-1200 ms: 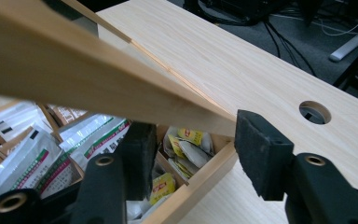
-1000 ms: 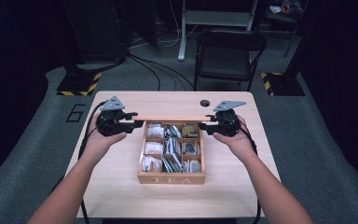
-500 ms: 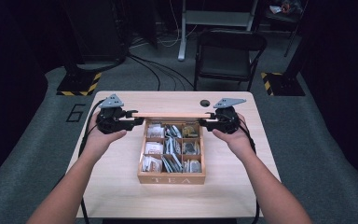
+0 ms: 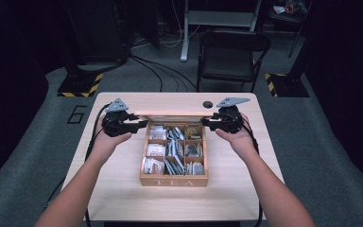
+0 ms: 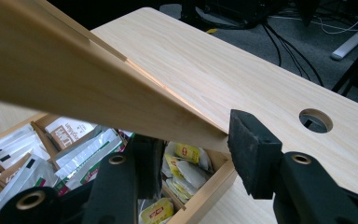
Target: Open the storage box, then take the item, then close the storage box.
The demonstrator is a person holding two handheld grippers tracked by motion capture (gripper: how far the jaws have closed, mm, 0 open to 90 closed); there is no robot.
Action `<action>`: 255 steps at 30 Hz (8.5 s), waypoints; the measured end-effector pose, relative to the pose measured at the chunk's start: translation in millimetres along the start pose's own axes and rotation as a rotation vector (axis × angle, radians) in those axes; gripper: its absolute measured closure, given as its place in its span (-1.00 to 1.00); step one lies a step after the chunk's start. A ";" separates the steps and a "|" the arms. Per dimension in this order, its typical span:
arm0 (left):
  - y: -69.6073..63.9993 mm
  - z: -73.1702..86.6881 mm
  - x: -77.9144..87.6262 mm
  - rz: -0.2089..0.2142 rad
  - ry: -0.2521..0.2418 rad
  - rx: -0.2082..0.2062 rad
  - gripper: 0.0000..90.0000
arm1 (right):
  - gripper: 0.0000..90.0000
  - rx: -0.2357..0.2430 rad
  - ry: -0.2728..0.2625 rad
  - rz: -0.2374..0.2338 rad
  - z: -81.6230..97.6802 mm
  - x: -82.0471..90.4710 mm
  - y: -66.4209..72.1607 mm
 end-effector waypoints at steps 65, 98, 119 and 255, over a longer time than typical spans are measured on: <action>22.2 -15.6 -20.8 -0.041 -0.027 0.093 0.36 | 0.36 -0.009 -0.025 0.080 -2.9 -31.0 -20.3; 29.7 0.8 -10.8 -0.064 -0.023 0.186 0.12 | 0.43 -0.013 0.000 0.102 -17.9 -40.5 -30.8; 1.6 47.0 16.6 -0.055 -0.004 0.212 0.13 | 0.47 -0.029 0.029 0.100 -26.4 -47.3 -39.8; -15.1 109.3 8.2 -0.045 0.067 0.254 -0.02 | 0.24 -0.019 0.044 0.044 57.1 -20.6 72.2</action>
Point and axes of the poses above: each handheld gripper's, and its own axes: x roughly backward along the jaws, z roughly out of its underside, y roughly to its left, the point moved 2 cm from there along -x, roughly forward along the jaws, and after that the axes turned 2 degrees about y, right-handed, at the moved point
